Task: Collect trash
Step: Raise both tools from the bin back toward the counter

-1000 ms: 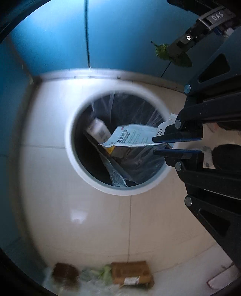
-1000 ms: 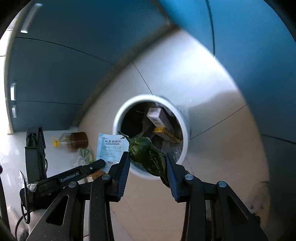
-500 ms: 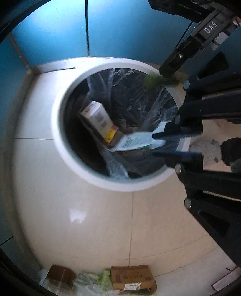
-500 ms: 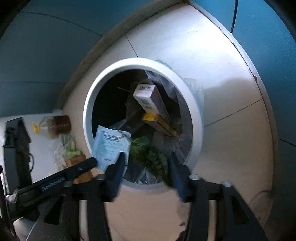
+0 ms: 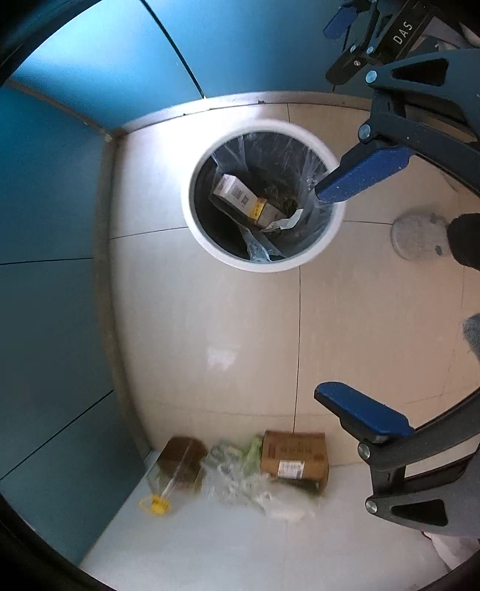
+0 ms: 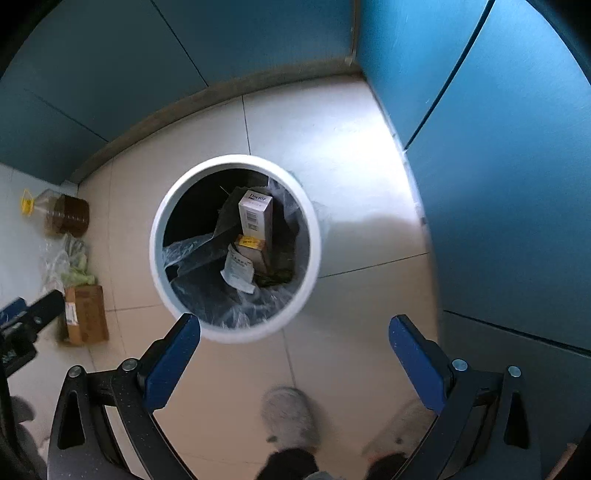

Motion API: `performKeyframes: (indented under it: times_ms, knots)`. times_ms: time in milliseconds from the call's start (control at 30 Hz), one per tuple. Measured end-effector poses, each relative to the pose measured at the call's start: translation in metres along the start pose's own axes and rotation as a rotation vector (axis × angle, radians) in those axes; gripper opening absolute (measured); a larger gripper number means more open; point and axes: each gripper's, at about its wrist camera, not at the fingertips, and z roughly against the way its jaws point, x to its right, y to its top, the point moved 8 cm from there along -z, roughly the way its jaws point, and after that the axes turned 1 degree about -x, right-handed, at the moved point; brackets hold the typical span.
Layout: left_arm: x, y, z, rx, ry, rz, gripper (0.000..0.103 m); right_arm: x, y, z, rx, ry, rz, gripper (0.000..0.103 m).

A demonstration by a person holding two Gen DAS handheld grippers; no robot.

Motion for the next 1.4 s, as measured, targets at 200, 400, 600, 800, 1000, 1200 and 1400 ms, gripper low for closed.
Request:
performKeyframes:
  times_ms: [200, 400, 600, 800, 1000, 1200, 1400]
  knots:
    - [-0.01, -0.017, 0.089, 0.023, 0.009, 0.023, 0.1, -0.008, -0.017, 0.104, 0.028, 0.005, 0.025, 0.103]
    - [-0.014, -0.032, 0.184, 0.065, -0.013, 0.039, 0.1, -0.007, -0.03, 0.227, 0.102, 0.014, 0.043, 0.103]
    - [-0.015, -0.049, 0.275, 0.125, -0.043, 0.021, 0.1, -0.007, -0.044, 0.337, 0.183, 0.035, 0.042, 0.103]
    - [-0.017, -0.059, 0.348, 0.181, -0.058, 0.028, 0.1, -0.003, -0.064, 0.428, 0.239, 0.072, 0.069, 0.103]
    - [-0.017, -0.067, 0.402, 0.237, -0.02, 0.024, 0.1, 0.003, -0.081, 0.491, 0.288, 0.152, 0.054, 0.103]
    - [0.02, -0.064, 0.46, 0.366, 0.012, -0.046, 0.1, 0.048, -0.087, 0.533, 0.375, 0.224, -0.087, 0.103]
    - [0.119, -0.051, 0.509, 0.473, -0.062, -0.203, 0.1, 0.176, -0.113, 0.585, 0.545, 0.213, -0.334, 0.103]
